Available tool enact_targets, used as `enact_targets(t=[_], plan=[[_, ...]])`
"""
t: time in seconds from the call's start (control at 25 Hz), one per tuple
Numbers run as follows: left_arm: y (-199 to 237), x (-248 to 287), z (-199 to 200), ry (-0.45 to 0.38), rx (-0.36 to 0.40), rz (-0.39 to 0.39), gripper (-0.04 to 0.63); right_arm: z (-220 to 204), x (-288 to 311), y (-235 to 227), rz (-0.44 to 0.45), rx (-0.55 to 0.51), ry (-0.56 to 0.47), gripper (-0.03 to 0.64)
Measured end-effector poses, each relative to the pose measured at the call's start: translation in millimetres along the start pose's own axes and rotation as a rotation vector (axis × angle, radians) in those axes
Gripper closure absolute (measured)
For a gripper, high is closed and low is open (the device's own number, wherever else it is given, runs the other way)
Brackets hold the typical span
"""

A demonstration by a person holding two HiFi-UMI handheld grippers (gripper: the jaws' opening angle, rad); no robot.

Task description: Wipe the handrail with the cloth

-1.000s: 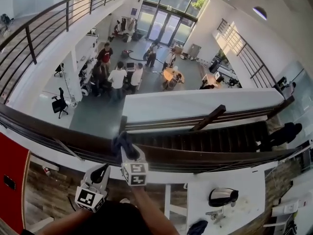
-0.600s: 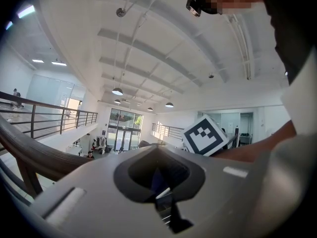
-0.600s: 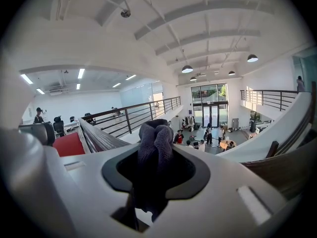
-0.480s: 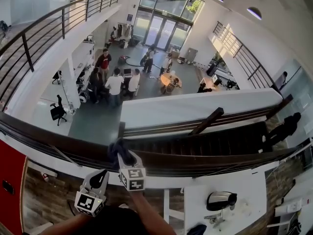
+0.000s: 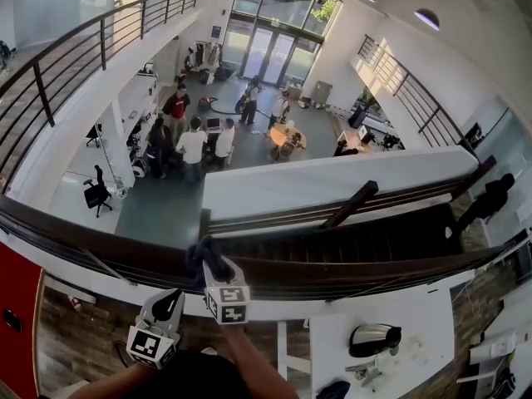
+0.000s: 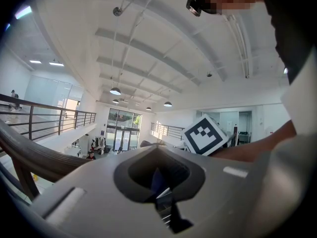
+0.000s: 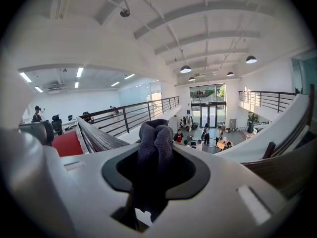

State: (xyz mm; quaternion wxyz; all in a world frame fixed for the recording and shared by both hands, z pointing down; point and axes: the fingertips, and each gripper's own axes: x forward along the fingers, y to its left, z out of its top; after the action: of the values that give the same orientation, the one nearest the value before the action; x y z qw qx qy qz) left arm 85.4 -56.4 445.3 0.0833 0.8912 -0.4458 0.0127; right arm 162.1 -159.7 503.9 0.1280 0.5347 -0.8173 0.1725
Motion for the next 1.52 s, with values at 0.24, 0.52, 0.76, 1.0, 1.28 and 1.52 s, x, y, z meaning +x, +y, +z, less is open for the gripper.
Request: enact_targets(t=[0.24, 0.52, 0.76, 1.0, 1.28, 1.52], plan=[[-4, 3, -5, -0.003, 0.001, -0.006, 0.597, -1, -8, -20, -0.039, 0.020, -0.011, 0.495], [-13, 7, -7, 0.010, 0.004, -0.015, 0.597, -3, -16, -40, -0.076, 0.039, -0.020, 0.494], [-23, 11, -6, -0.015, 0.007, -0.048, 0.597, -5, -21, -55, -0.099, 0.051, -0.027, 0.494], [-25, 12, -12, 0.007, 0.025, -0.032, 0.597, -8, -27, -71, -0.123, 0.063, -0.032, 0.494], [-33, 8, -7, -0.008, 0.021, -0.057, 0.597, -9, -37, -85, -0.159, 0.088, -0.044, 0.494], [-31, 4, -15, 0.012, 0.012, -0.040, 0.597, -9, -38, -91, -0.171, 0.099, -0.043, 0.494]])
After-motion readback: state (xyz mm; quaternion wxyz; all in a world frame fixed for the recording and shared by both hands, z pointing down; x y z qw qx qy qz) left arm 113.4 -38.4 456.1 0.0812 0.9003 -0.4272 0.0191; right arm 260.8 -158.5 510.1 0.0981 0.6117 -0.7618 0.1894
